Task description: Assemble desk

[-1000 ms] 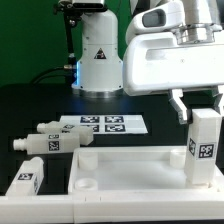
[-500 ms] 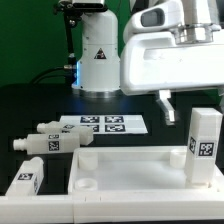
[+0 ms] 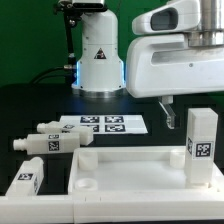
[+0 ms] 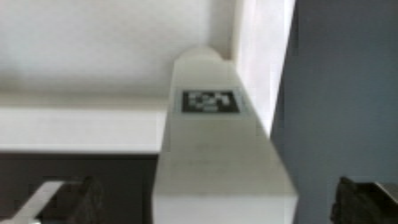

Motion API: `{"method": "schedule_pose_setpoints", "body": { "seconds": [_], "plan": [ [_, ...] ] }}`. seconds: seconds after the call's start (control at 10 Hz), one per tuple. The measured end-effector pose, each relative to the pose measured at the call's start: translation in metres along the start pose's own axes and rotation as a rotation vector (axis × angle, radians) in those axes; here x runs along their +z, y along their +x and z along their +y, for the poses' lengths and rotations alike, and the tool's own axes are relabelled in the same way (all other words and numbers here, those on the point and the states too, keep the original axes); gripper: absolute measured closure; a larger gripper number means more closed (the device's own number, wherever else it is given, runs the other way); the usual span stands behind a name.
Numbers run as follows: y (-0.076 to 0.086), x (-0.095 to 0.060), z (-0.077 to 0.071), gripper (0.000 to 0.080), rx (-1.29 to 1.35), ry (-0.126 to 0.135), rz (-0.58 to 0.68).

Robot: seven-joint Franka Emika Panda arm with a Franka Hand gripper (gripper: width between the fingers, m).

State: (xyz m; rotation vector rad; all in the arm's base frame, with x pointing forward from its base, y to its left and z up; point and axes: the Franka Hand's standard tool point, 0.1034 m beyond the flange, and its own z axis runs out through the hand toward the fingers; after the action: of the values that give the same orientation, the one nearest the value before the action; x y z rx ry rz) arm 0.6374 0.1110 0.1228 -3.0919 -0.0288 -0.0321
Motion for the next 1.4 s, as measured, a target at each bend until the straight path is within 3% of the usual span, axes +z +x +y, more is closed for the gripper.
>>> {"method": "schedule_pose_setpoints", "body": {
  "seconds": [0.2,0.4,0.5,0.6,0.9,1.1,1.2,1.4],
  "plan": [
    [0.0027,-0.0025,0.0034,0.0181,0.016,-0.001,-0.017],
    [0.0028,-0.0024,0.0029,0.0453,0.033,-0.001,-0.016],
    [0.0028,-0.0025,0.0021,0.0453,0.100,0.000,-0.016],
    [0.0028,-0.0024,0.0019,0.0517,0.185,-0.001,-0.016],
    [0.0013,-0.0016,-0.0028,0.0517,0.500,-0.019,-0.001],
    [0.0016,-0.0011,-0.0020,0.0517,0.915,0.018,-0.014],
    [0.0025,-0.0006,-0.0048,0.0515,1.082,0.021,-0.018],
    [0.0018,-0.0005,-0.0031,0.0515,1.278,0.081,-0.019]
  ]
}}
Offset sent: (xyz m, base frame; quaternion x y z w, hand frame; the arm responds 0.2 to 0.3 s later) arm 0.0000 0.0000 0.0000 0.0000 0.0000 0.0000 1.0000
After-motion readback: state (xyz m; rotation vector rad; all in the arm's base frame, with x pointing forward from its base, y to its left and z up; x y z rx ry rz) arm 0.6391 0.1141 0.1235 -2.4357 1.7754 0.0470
